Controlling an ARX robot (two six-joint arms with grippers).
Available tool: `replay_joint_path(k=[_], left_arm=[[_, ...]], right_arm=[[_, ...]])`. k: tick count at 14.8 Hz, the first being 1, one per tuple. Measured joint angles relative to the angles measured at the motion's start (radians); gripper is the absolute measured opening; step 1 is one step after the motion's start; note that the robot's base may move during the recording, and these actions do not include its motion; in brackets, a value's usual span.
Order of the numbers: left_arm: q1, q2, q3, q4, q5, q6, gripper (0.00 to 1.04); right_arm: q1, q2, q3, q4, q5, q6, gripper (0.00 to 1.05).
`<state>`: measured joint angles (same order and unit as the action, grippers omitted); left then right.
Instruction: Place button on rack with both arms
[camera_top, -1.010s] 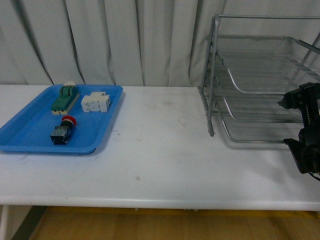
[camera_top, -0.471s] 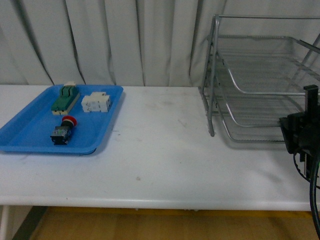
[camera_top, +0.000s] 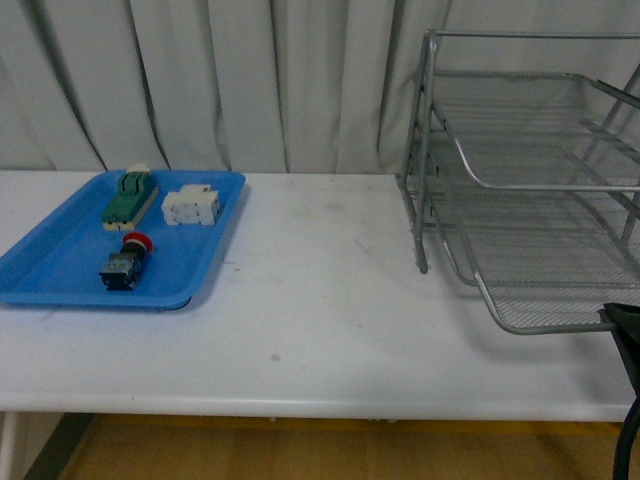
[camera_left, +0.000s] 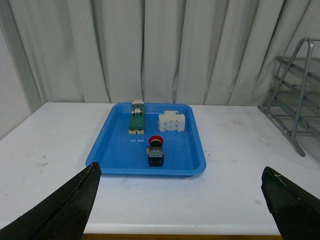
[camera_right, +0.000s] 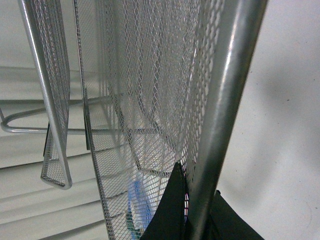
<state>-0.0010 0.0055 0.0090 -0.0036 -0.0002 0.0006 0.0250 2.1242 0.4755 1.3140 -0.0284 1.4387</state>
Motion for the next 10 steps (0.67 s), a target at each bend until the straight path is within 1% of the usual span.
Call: replay_joint_path(k=[1, 4, 7, 9, 10], left_arm=[[0.000, 0.000, 0.000, 0.000, 0.000, 0.000, 0.98], [0.000, 0.000, 0.000, 0.000, 0.000, 0.000, 0.98], [0.000, 0.000, 0.000, 0.000, 0.000, 0.000, 0.98], [0.000, 0.000, 0.000, 0.000, 0.000, 0.000, 0.98], [0.000, 0.000, 0.000, 0.000, 0.000, 0.000, 0.98]], right_arm=[[0.000, 0.000, -0.003, 0.002, 0.000, 0.000, 0.03], [0.001, -0.021, -0.047, -0.023, -0.005, -0.077, 0.37], [0.017, -0.134, -0.134, -0.028, 0.003, -0.136, 0.70], [0.078, -0.294, -0.228, -0.047, 0.025, -0.204, 0.95], [0.112, -0.405, -0.268, -0.138, 0.045, -0.268, 1.00]])
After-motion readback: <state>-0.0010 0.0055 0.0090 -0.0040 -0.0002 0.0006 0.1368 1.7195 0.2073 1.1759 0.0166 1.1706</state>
